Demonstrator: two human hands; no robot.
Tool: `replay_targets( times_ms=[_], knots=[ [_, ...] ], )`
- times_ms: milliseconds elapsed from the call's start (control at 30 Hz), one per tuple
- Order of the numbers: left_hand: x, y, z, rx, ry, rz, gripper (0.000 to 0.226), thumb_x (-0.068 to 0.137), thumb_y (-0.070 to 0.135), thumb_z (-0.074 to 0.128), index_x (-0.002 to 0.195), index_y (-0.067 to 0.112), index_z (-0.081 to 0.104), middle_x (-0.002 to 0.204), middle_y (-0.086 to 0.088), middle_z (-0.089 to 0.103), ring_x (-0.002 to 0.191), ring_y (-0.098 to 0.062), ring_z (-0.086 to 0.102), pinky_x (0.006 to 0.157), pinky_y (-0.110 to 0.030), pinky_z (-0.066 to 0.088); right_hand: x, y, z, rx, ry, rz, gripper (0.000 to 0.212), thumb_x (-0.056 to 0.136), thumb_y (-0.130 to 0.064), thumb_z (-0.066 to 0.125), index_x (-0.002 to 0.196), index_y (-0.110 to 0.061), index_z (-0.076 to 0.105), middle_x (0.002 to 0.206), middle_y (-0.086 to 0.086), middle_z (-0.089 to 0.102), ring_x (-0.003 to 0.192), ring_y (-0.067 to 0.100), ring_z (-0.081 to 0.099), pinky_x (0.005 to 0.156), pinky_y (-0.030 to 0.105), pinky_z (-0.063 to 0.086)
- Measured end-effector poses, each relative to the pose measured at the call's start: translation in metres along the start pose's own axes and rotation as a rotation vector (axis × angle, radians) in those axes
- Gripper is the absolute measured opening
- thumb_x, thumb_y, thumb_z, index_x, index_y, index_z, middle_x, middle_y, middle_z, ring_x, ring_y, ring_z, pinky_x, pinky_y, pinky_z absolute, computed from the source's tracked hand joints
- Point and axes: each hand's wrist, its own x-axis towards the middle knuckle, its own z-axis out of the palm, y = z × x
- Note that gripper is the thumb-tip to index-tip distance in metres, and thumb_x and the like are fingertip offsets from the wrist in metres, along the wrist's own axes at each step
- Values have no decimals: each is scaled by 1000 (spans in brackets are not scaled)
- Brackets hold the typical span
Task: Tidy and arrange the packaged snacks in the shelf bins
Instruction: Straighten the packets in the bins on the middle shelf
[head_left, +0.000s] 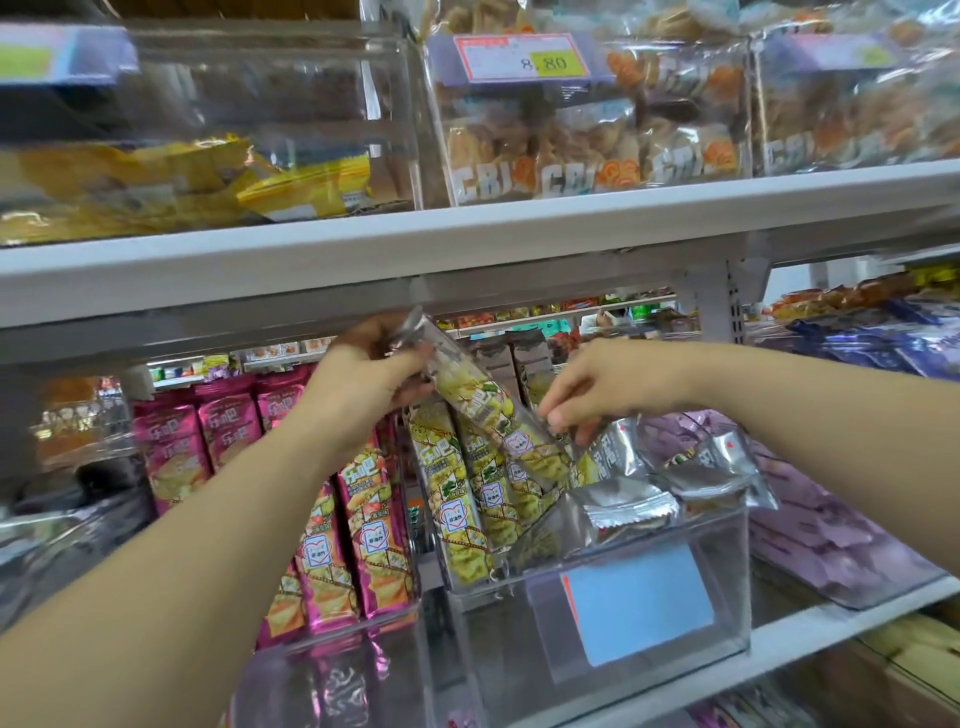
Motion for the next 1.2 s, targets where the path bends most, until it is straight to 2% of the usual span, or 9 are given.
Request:
replay_targets(
  times_ms=[133,233,400,667,733,867,967,1067,1200],
  knots=[
    [-1,2,6,291,39,99,20,91,13,62,102,30,59,108,0,66,78,-15,70,72,-26,58,-3,2,-3,72,-42,9,21,92,-29,59,108,-19,68,96,-8,72,77,-4,66,90,28,48],
    [-4,9,13,448,43,202,20,93,19,61,104,34,55,97,6,65,81,-25,69,71,-34,59,-11,-3,-9,57,-18,64,25,89,-45,56,97,-24,67,96,-8,72,85,6,69,68,19,46],
    [-4,11,21,578,58,331,19,94,22,58,112,30,59,100,11,64,94,-17,64,88,-37,52,-31,-24,-18,-186,-112,131,60,60,-73,54,90,-24,70,84,-11,69,78,15,70,67,21,46],
    [-3,5,25,850,-127,323,36,94,25,58,129,20,57,118,2,63,92,-9,56,79,-21,43,-33,-24,-18,-194,-73,213,26,77,-19,77,100,-11,66,74,-2,70,57,13,63,61,25,53],
    [-2,0,27,940,-166,270,41,94,28,57,134,19,52,116,1,62,84,-8,54,72,-20,41,-29,-21,-19,-327,125,155,24,77,-20,75,99,-20,67,71,-4,63,56,11,56,57,23,45],
    [2,-3,26,1080,-166,273,48,94,31,58,139,22,44,127,-4,59,114,-22,54,87,-23,43,-17,-12,-17,-385,386,49,33,80,-21,73,112,-23,64,98,-4,62,74,11,47,61,24,31],
    [6,-1,23,1287,-122,305,52,91,37,59,138,33,39,125,-5,58,121,-26,48,99,-37,43,-5,-8,-13,-374,413,34,43,83,-23,71,124,-20,58,114,2,60,95,14,49,67,18,34],
    [7,-4,19,1317,-138,296,54,90,39,59,138,37,35,131,-3,54,125,-25,45,105,-43,38,5,-8,-12,-320,407,48,57,84,-26,71,136,-20,47,135,8,54,123,23,50,93,25,39],
    [9,-10,15,1325,-190,303,61,89,41,59,143,37,29,138,-2,45,133,-26,32,108,-47,32,17,-14,-8,-356,275,37,52,83,-30,72,127,-13,50,124,11,59,100,21,59,81,27,44]
  ],
)
